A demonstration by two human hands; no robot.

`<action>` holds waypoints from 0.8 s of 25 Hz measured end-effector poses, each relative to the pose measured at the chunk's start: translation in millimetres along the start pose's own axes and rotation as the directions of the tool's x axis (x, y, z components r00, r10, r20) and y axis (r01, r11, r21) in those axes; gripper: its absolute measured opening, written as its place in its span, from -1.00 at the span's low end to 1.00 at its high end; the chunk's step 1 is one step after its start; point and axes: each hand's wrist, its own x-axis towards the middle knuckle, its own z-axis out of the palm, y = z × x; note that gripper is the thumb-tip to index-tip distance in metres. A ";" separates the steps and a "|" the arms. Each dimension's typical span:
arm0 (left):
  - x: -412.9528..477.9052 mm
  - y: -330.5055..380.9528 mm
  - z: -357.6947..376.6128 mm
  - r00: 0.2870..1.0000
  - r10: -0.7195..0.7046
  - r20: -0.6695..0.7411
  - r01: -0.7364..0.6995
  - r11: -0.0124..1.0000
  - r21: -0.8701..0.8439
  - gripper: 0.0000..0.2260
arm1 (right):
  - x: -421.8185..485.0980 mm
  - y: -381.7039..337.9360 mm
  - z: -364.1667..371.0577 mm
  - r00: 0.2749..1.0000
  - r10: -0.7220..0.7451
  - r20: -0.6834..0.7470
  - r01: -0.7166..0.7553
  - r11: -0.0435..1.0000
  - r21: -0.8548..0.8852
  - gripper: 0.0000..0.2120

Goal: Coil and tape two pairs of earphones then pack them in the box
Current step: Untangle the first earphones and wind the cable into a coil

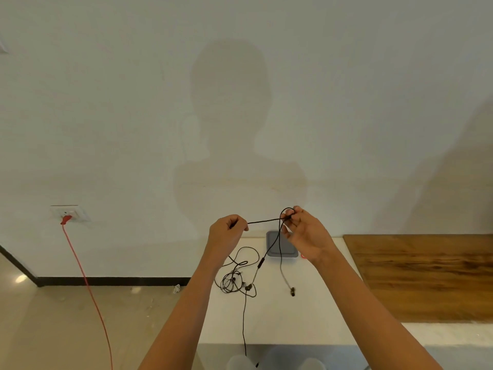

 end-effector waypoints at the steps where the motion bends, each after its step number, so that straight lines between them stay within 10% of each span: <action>1: -0.2 -1.5 0.6 1.000 0.006 -0.009 -0.006 1.000 0.009 -0.80 | 1.7 -1.2 -0.4 1.000 0.021 0.000 -0.021 0.999 0.027 -0.74; 4: 3.2 -5.1 -0.8 0.998 0.031 -0.052 -0.030 0.999 0.034 -0.80 | 4.2 1.6 -2.5 0.998 -0.066 0.012 0.064 0.901 -0.428 -0.78; 7: 8.2 -9.4 -2.3 0.997 0.069 -0.042 -0.067 0.996 0.055 -0.73 | 3.4 9.7 -8.2 0.944 -0.150 0.292 0.325 0.288 -0.901 -0.78; 12: 8.6 -22.6 -1.2 0.991 0.088 -0.098 -0.078 0.992 0.103 -0.69 | 20.0 18.8 -18.5 0.741 -0.007 0.672 0.551 -0.565 -0.614 -0.66; 14: 7.8 -25.1 -2.0 0.988 0.074 -0.134 -0.060 0.993 0.103 -0.66 | 24.4 20.0 -25.5 0.645 -0.042 0.763 0.547 -0.672 -0.500 -0.66; 15: 7.4 -25.4 -2.3 0.986 0.065 -0.152 -0.051 0.994 0.095 -0.65 | 20.1 20.8 -26.4 0.630 -0.128 0.766 0.581 -0.577 -0.574 -0.69; 17: 6.6 -23.9 -2.7 0.985 0.043 -0.167 -0.031 0.997 0.077 -0.62 | 4.4 23.8 -18.0 0.701 -0.405 0.587 0.628 -0.037 -0.777 -0.75; 20: 2.7 -21.5 -1.5 0.993 0.033 -0.117 -0.025 0.997 0.068 -0.56 | -2.0 18.0 3.4 0.884 -0.452 0.124 0.455 0.765 -0.455 -0.74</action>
